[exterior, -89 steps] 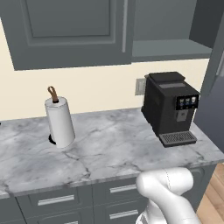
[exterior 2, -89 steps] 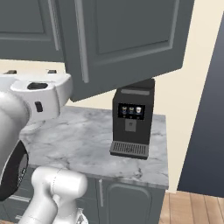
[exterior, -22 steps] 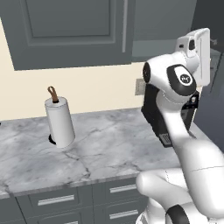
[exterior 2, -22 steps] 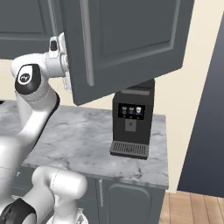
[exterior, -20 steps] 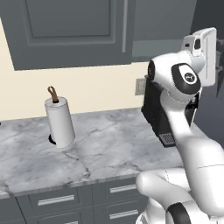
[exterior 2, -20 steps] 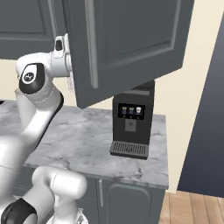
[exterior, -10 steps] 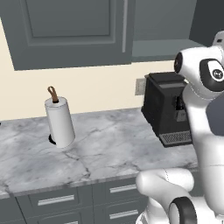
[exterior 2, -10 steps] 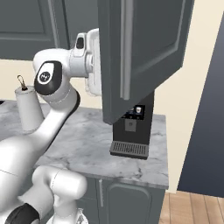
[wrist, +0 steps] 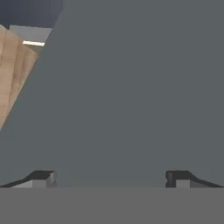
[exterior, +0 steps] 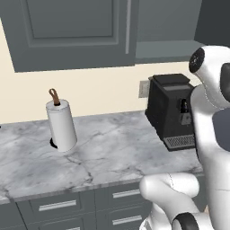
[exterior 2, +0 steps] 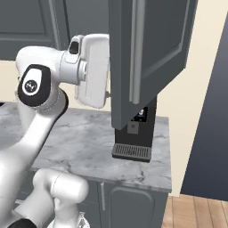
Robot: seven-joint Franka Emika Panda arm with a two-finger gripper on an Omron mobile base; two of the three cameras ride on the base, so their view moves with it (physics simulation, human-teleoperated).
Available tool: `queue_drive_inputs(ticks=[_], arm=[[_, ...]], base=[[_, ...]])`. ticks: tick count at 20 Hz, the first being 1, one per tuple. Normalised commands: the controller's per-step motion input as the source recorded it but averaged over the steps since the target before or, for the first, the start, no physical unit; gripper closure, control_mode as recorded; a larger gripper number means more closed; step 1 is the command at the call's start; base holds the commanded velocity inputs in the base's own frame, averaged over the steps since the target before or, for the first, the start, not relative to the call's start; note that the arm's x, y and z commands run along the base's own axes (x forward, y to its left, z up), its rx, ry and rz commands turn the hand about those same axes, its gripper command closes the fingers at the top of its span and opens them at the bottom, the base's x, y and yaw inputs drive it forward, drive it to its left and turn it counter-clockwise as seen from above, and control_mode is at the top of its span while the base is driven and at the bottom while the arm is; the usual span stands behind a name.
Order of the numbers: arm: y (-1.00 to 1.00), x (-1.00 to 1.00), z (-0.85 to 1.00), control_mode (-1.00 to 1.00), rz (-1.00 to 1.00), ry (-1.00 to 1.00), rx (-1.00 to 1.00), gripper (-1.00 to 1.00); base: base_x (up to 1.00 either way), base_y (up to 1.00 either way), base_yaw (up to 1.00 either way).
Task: Open the cabinet. Pick the dish brush and place it next to the sink. Then close the cabinet.
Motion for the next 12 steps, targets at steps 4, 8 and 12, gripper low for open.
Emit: queue_drive_inputs(ticks=[4, 8, 12], arm=[[0.95, -0.51, 0.0, -1.0, 0.18, -0.23, 0.32, -1.0], [1.0, -0.37, -0.06, -1.0, 0.25, -0.34, 0.36, -1.0], [1.0, -0.06, -0.17, -1.0, 0.27, -0.4, 0.45, -1.0]], base=[[0.0, 0.0, 0.0], [0.0, 0.0, 0.0], [0.0, 0.0, 0.0]])
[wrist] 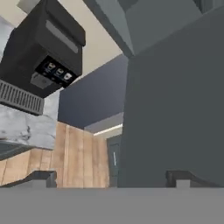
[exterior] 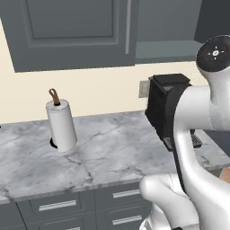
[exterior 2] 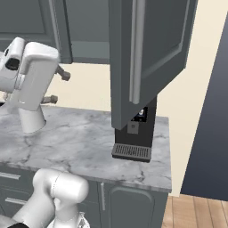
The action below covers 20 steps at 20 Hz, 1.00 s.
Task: Open the cabinet. Pick the dish brush and place it next to the sink. Then close the cabinet.
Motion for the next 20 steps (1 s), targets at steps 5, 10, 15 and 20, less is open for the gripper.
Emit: queue_drive_inputs(ticks=[5, 10, 15, 20], arm=[[0.95, 0.0, -0.01, -1.0, 0.21, -0.46, 0.52, -1.0], [0.84, 0.23, 0.0, -1.0, 0.12, -0.52, 0.59, -1.0], [0.66, 0.09, -0.03, -1.0, 0.09, -0.55, 0.66, -1.0], [0.13, -0.13, 0.31, -1.0, 0.1, -0.12, 0.1, -1.0]], base=[[0.0, 0.0, 0.0], [0.0, 0.0, 0.0], [0.0, 0.0, 0.0], [0.0, 0.0, 0.0]])
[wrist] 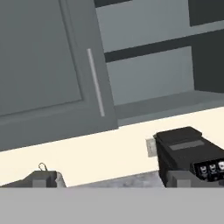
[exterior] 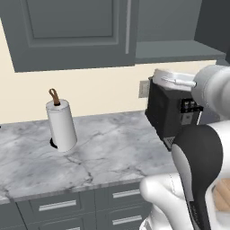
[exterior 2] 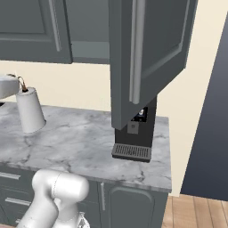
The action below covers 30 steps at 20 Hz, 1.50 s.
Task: Open the cabinet. Pick the dish brush and place it next to the sink. Then close the cabinet.
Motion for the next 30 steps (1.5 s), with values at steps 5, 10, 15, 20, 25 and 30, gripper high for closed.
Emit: queue_drive_inputs(ticks=[5, 10, 15, 20, 25, 30], arm=[[0.05, -0.02, 0.76, -1.0, 0.2, 0.04, -0.02, -1.0], [0.26, 0.02, 0.16, -1.0, 0.26, 0.25, -0.1, -1.0], [0.54, 0.24, -0.3, -1.0, 0.16, 0.06, -0.01, -1.0], [0.06, 0.71, -0.01, -1.0, -0.02, 0.0, 0.0, -1.0], [-0.04, 0.85, 0.0, -1.0, -0.14, 0.0, -0.01, -1.0], [-0.01, 0.9, 0.0, -1.0, -0.14, 0.0, -0.01, -1.0]], base=[[0.0, 0.0, 0.0], [0.0, 0.0, 0.0], [0.0, 0.0, 0.0], [0.0, 0.0, 0.0], [0.0, 0.0, 0.0], [0.0, 0.0, 0.0]])
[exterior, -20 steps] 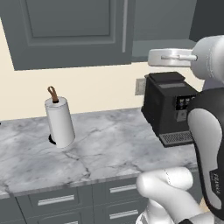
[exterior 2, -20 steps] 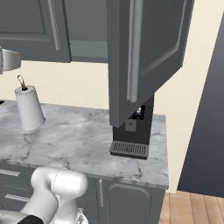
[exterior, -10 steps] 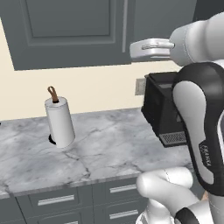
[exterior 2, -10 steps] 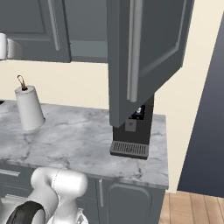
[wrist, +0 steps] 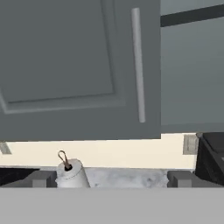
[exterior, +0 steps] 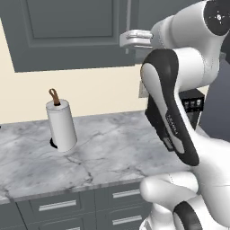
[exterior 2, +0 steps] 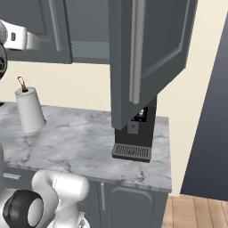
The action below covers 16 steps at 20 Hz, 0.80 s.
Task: Open the cabinet. Pick the dish brush and place it next to the sink. Then close the cabinet.
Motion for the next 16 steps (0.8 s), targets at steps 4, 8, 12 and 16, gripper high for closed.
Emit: queue_drive_inputs(ticks=[4, 8, 12, 16], arm=[[-0.14, 0.86, 0.0, -1.0, -0.05, 0.06, -0.02, -1.0], [-0.29, 0.61, 0.0, -1.0, 0.0, 0.13, -0.04, -1.0], [-0.08, 0.55, 0.01, -1.0, 0.01, 0.11, 0.0, -1.0], [0.0, 0.41, 0.02, -1.0, 0.0, 0.0, 0.0, -1.0]], base=[[0.0, 0.0, 0.0], [0.0, 0.0, 0.0], [0.0, 0.0, 0.0], [0.0, 0.0, 0.0]])
